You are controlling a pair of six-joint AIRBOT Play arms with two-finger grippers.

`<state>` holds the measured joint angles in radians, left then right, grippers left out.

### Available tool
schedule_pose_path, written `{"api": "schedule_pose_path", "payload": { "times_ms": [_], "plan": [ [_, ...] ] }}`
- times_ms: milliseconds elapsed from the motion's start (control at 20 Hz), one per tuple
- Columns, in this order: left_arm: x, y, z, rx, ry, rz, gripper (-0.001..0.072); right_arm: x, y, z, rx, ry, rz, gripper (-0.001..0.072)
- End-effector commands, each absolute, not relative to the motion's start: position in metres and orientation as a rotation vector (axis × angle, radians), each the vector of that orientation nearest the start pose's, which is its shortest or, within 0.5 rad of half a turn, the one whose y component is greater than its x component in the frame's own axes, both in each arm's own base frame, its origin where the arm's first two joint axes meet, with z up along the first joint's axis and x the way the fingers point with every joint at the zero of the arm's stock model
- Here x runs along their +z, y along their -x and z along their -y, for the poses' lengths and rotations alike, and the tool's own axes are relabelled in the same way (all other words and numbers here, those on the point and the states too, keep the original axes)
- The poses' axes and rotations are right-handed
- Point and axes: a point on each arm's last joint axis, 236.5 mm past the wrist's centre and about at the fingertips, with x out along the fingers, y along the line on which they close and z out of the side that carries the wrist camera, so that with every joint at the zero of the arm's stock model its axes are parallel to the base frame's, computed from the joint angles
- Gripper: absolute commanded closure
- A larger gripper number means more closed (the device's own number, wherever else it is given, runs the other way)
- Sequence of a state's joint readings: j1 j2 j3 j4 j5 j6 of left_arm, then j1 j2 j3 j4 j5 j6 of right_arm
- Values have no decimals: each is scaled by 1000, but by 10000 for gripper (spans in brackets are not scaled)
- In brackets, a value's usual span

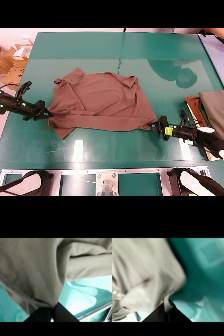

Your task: Fold the shirts.

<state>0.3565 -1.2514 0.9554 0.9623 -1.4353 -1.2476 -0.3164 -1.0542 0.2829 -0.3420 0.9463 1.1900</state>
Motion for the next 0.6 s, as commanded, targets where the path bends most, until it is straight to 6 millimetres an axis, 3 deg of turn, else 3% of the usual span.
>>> {"api": "schedule_pose_path", "payload": {
  "times_ms": [0,100,200,250,300,400,500,550],
  "plan": [
    [48,-332,35,-400,582,-1292,683,-13,-319,-88,294,-1226,-1026,698],
    [141,-361,38,-446,495,-1041,683,75,-354,-64,417,-1162,-875,699],
    [272,-371,53,-512,387,-703,683,182,-373,-40,486,-1036,-692,699],
    [338,-364,60,-525,326,-525,683,242,-374,-32,510,-946,-587,699],
    [406,-348,66,-518,258,-332,683,298,-369,-27,520,-857,-485,699],
    [519,-297,77,-481,138,-5,683,407,-342,-25,516,-664,-270,699],
    [595,-232,95,-470,29,241,683,486,-305,-32,483,-510,-97,699],
    [618,-205,102,-466,0,332,683,520,-285,-37,453,-437,-13,699]
  ]
}}
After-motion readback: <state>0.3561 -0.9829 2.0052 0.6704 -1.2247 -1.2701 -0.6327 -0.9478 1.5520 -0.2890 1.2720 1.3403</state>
